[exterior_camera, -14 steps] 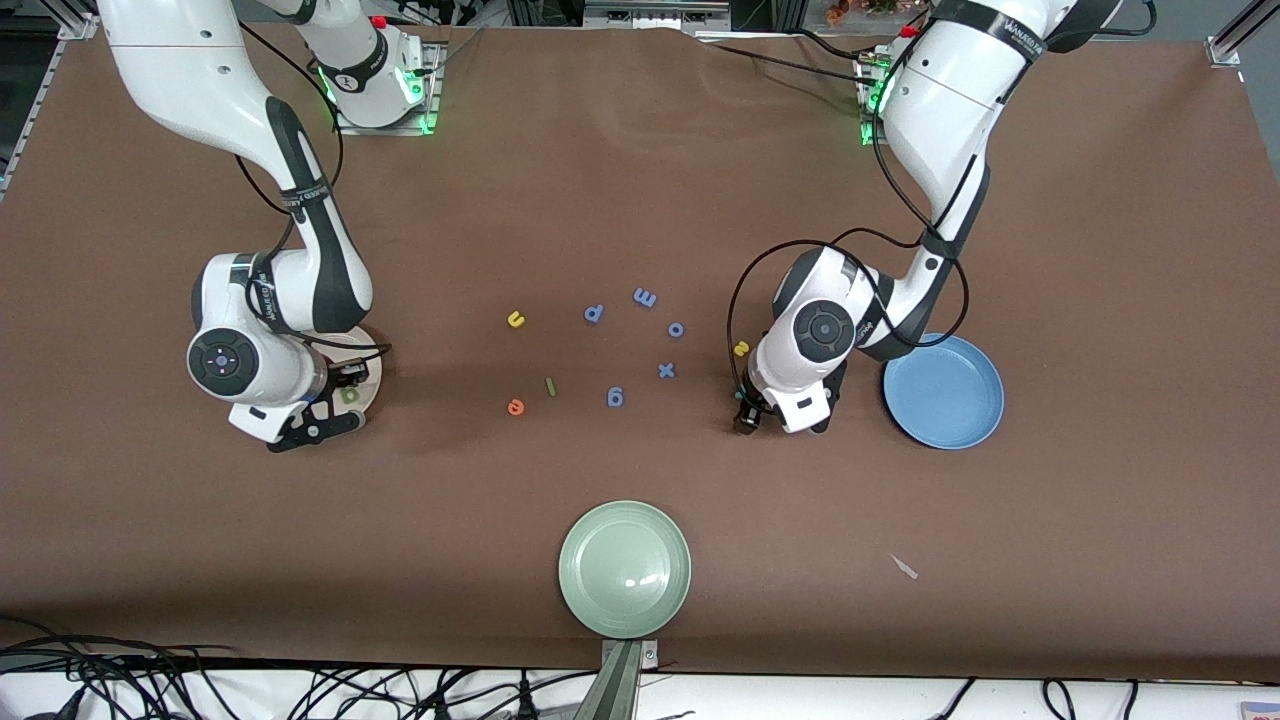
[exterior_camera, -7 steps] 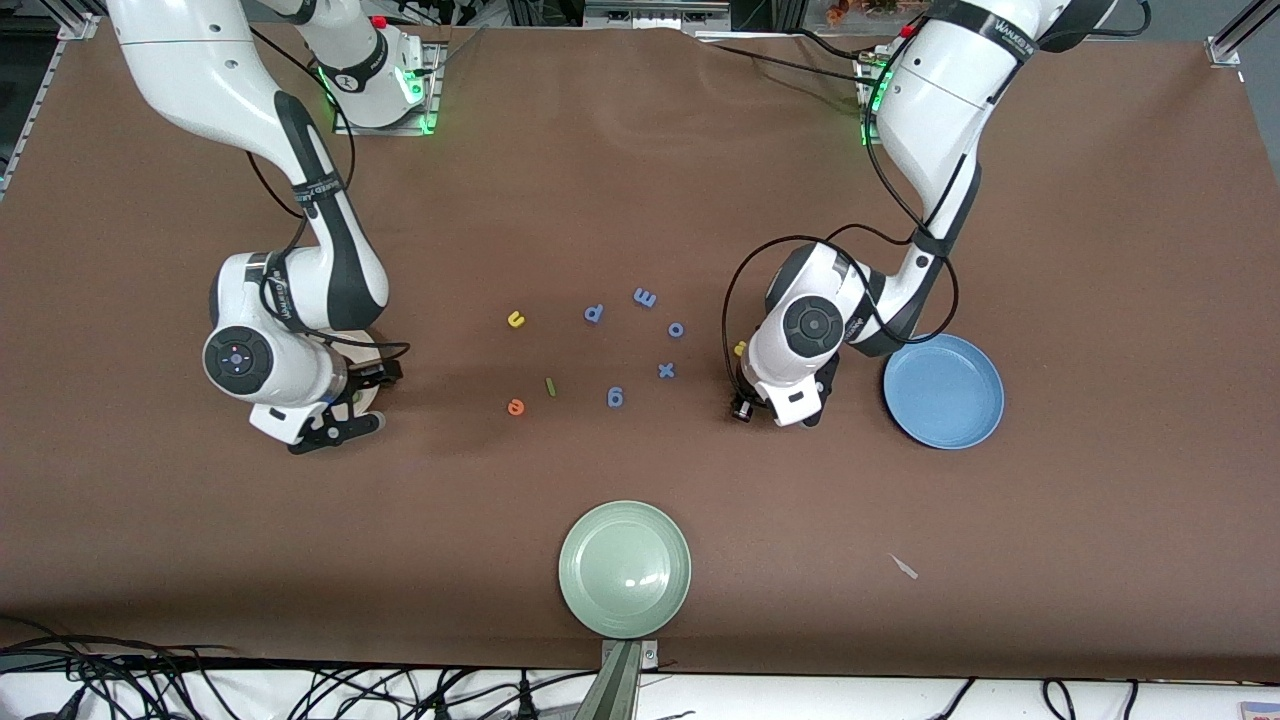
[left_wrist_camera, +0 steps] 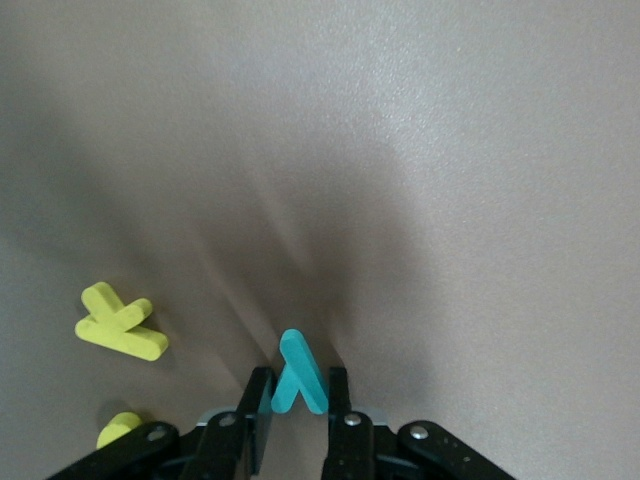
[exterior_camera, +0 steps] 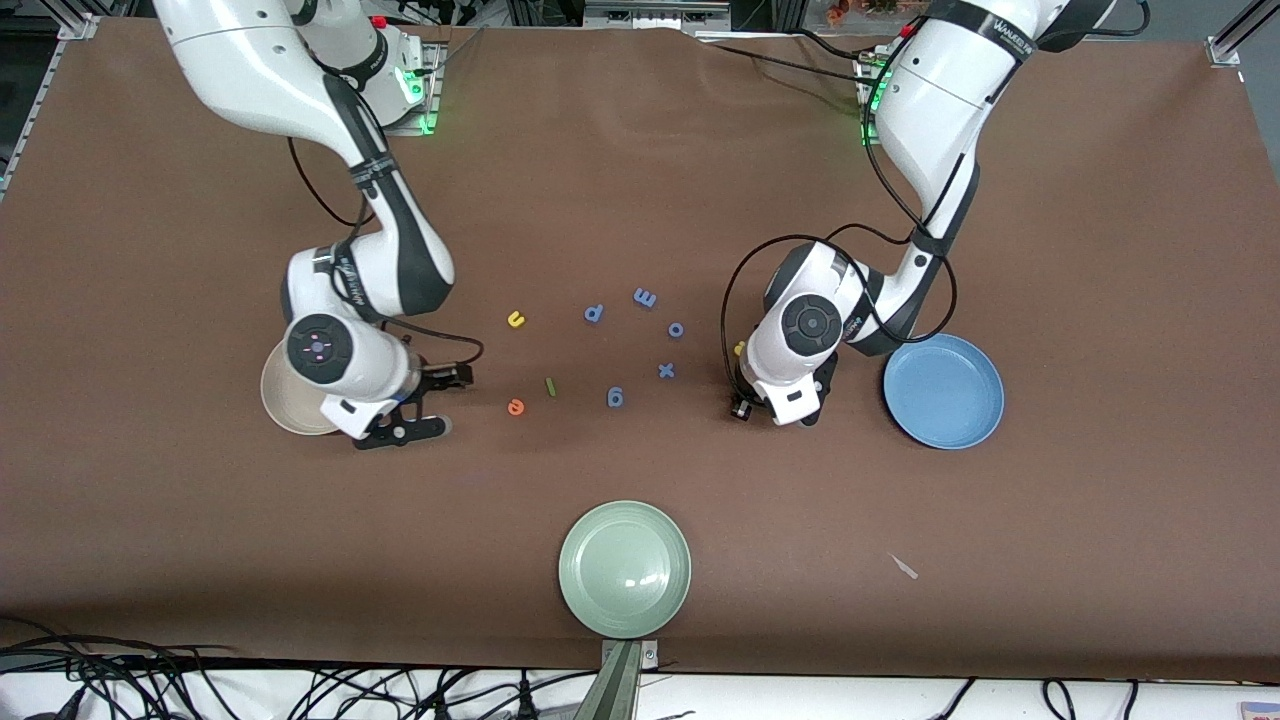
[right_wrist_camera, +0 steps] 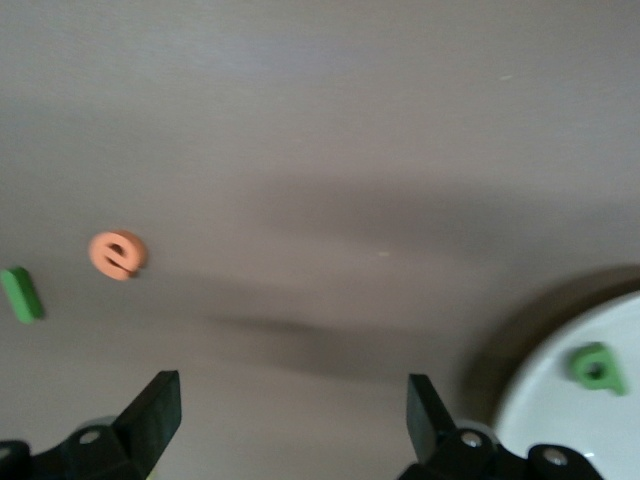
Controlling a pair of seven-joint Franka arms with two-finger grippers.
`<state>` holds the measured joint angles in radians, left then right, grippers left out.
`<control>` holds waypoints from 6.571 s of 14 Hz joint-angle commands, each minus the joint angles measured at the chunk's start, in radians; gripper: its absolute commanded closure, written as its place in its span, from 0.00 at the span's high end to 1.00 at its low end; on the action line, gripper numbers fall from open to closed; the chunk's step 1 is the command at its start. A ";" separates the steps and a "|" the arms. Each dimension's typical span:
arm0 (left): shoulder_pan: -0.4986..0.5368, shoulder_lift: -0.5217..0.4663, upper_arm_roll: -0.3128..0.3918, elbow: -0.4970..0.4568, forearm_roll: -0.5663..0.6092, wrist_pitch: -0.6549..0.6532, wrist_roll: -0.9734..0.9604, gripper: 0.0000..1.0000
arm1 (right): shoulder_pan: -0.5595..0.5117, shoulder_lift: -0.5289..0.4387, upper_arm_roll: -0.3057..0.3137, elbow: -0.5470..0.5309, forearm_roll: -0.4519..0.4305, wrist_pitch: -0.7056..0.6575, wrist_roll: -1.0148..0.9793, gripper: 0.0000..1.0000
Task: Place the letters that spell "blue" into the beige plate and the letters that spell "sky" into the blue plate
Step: 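Carry the teal y into the blue plate with the left gripper and release, then place the orange e in the white plate while the left gripper reaches yellow k, then grasp the yellow k with the left gripper while the right gripper reaches green l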
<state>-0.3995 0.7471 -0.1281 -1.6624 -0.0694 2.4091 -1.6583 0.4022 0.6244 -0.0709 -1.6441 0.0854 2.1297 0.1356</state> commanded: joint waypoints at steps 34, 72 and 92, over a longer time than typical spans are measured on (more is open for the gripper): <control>0.427 -0.252 -0.079 0.131 0.092 -0.672 0.920 1.00 | 0.072 0.181 0.028 0.199 0.017 0.060 0.282 0.11; 0.223 -0.141 -0.205 0.083 0.187 -0.484 1.411 0.99 | 0.119 0.073 0.043 0.038 0.017 0.128 0.088 1.00; 0.215 -0.086 -0.202 -0.200 0.345 -0.044 1.516 0.61 | 0.185 0.140 0.043 0.038 0.020 0.220 0.124 0.47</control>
<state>-0.1801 0.6506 -0.3314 -1.8582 0.2337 2.3460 -0.1365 0.5823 0.7464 -0.0249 -1.6334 0.0904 2.3467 0.2510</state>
